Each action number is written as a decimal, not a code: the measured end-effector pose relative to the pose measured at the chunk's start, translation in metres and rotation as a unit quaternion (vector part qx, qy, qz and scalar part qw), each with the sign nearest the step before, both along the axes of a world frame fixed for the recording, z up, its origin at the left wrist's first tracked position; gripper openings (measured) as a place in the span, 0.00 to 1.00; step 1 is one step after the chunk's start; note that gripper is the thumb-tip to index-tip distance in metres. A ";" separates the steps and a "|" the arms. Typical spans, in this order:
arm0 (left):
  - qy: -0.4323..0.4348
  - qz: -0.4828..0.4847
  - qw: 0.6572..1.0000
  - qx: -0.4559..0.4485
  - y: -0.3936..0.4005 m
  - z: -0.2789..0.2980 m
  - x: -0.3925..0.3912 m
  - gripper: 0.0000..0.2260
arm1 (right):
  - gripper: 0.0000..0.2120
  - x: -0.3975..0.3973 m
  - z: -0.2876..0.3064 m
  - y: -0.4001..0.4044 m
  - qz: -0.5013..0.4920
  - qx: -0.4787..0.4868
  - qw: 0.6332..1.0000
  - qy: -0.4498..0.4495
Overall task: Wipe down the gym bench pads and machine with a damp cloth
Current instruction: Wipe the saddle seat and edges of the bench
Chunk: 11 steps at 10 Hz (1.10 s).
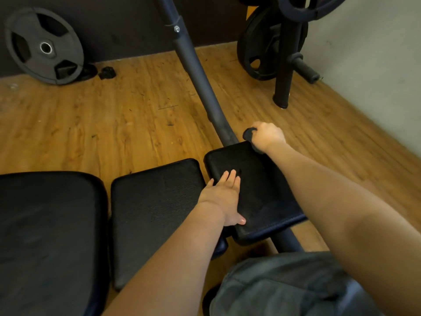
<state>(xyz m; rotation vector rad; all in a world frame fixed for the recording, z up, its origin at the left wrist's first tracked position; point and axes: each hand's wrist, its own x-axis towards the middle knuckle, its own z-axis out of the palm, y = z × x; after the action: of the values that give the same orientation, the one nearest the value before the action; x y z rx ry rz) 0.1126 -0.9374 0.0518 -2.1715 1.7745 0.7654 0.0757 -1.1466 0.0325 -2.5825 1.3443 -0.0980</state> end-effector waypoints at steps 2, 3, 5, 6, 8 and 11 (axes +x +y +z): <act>0.001 0.003 1.000 -0.004 -0.001 -0.003 -0.001 0.46 | 0.12 0.002 -0.001 0.003 -0.047 0.028 0.998 -0.012; 0.010 0.010 1.000 -0.013 0.000 -0.003 0.000 0.46 | 0.12 -0.015 0.004 0.032 -0.007 0.012 0.992 -0.122; 0.007 0.007 1.000 -0.022 0.005 0.001 0.000 0.45 | 0.10 -0.076 -0.009 0.102 0.108 -0.013 0.981 -0.160; -0.002 0.011 1.000 -0.027 0.008 0.002 -0.002 0.44 | 0.13 -0.123 -0.007 0.101 -0.023 -0.020 0.984 -0.174; 0.005 0.036 0.998 -0.043 0.018 0.001 -0.010 0.40 | 0.14 -0.157 -0.009 0.129 -0.395 0.062 0.852 -0.340; -0.012 0.046 0.998 -0.043 0.026 -0.002 -0.018 0.35 | 0.10 -0.106 -0.049 0.256 -0.290 0.087 0.861 -0.408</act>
<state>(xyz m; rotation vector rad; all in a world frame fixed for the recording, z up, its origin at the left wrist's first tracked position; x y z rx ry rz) 0.0941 -0.9114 0.0493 -2.3205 1.7367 0.6918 -0.0301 -0.8911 -0.0160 -1.5572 1.5704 -0.9857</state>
